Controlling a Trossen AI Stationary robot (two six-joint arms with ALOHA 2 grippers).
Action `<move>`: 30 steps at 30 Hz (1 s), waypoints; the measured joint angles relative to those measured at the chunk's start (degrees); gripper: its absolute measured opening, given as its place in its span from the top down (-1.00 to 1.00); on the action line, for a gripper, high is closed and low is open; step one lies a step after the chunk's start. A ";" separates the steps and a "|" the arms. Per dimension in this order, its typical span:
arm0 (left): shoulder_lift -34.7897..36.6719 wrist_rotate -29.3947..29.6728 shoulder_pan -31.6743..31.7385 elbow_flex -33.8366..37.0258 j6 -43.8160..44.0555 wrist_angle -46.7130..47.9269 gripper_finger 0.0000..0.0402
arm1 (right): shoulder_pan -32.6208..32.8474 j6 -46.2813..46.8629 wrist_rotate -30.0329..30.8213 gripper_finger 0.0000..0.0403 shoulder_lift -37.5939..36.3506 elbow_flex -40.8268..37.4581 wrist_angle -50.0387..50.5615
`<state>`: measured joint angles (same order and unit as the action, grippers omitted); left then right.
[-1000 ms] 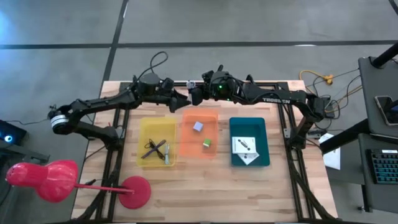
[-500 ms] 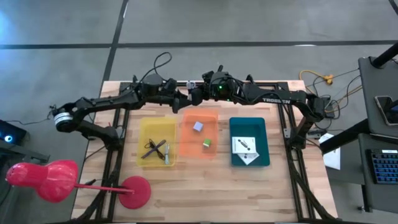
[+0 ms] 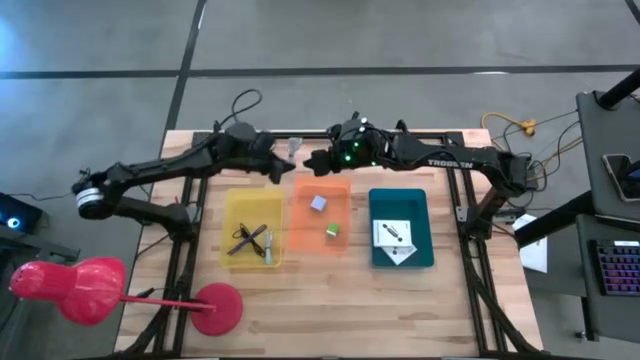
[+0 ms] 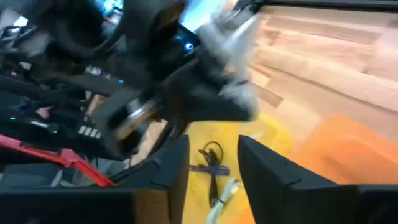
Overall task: Pick and place items into bin
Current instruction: Put the white charger cable into the yellow bin
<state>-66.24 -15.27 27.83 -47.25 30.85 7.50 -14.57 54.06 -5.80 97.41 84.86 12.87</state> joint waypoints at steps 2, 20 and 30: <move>3.94 2.05 -1.14 0.65 2.97 5.71 0.98 | 0.08 -0.44 0.49 0.33 -1.18 0.00 2.68; 21.81 -7.25 -12.83 17.98 37.69 29.97 0.99 | 1.19 -2.49 4.72 0.12 -3.79 -0.02 5.39; 15.23 -7.31 -13.33 22.39 35.89 34.86 0.50 | 3.05 -3.26 4.47 0.12 -3.70 -0.24 9.14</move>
<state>-51.00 -22.59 14.50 -24.87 66.74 42.36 -11.52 50.80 -1.34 93.71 84.62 22.01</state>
